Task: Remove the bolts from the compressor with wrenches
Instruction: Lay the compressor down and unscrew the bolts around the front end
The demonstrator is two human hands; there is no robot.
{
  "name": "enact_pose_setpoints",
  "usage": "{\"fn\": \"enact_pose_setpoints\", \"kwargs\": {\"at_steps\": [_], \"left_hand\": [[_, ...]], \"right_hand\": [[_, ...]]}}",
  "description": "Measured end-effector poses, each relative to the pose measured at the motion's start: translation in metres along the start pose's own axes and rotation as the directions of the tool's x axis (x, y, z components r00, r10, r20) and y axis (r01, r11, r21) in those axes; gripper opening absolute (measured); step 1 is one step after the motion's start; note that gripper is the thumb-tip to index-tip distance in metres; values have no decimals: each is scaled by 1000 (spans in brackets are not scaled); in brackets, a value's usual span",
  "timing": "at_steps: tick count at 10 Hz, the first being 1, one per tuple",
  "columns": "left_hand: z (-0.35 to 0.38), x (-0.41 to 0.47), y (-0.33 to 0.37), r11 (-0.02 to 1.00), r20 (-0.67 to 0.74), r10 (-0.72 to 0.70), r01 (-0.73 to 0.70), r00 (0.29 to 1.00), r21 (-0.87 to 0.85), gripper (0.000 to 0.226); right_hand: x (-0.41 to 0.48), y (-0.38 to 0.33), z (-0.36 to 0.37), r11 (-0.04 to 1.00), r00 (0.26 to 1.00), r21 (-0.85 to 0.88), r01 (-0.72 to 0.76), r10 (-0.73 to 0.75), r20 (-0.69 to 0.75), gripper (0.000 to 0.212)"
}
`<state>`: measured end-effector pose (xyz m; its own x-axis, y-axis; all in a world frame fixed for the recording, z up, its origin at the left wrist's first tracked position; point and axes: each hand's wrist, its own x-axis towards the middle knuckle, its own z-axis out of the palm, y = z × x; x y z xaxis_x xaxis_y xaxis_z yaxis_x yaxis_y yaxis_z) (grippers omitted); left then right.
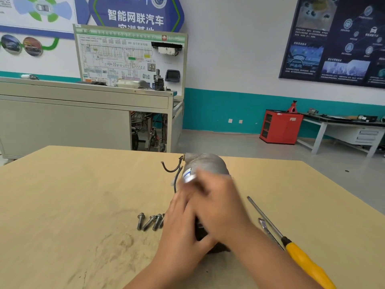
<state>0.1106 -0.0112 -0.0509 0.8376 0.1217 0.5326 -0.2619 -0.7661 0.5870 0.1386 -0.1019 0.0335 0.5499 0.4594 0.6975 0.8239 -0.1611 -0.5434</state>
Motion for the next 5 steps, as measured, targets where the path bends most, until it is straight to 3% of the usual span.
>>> {"fn": "enact_pose_setpoints", "kwargs": {"at_steps": [1,2,3,4,5], "left_hand": [[-2,0,-3,990,31,-118,120,993,-76,66],[-2,5,-4,997,-82,50,-55,995,-62,89],[-1,5,-4,992,-115,25,-39,993,-121,101],[1,2,-3,994,-82,15,-23,997,-103,107],[-1,1,-3,994,-75,0,-8,997,-111,107]], "right_hand": [[-17,8,18,835,925,-457,308,-150,350,26],[-26,3,14,761,864,-415,498,-396,311,27],[-33,-4,2,932,925,-43,359,-362,-113,31],[-22,-3,-30,863,774,492,118,230,-590,51],[-9,15,-59,594,576,787,168,589,-567,52]]}}
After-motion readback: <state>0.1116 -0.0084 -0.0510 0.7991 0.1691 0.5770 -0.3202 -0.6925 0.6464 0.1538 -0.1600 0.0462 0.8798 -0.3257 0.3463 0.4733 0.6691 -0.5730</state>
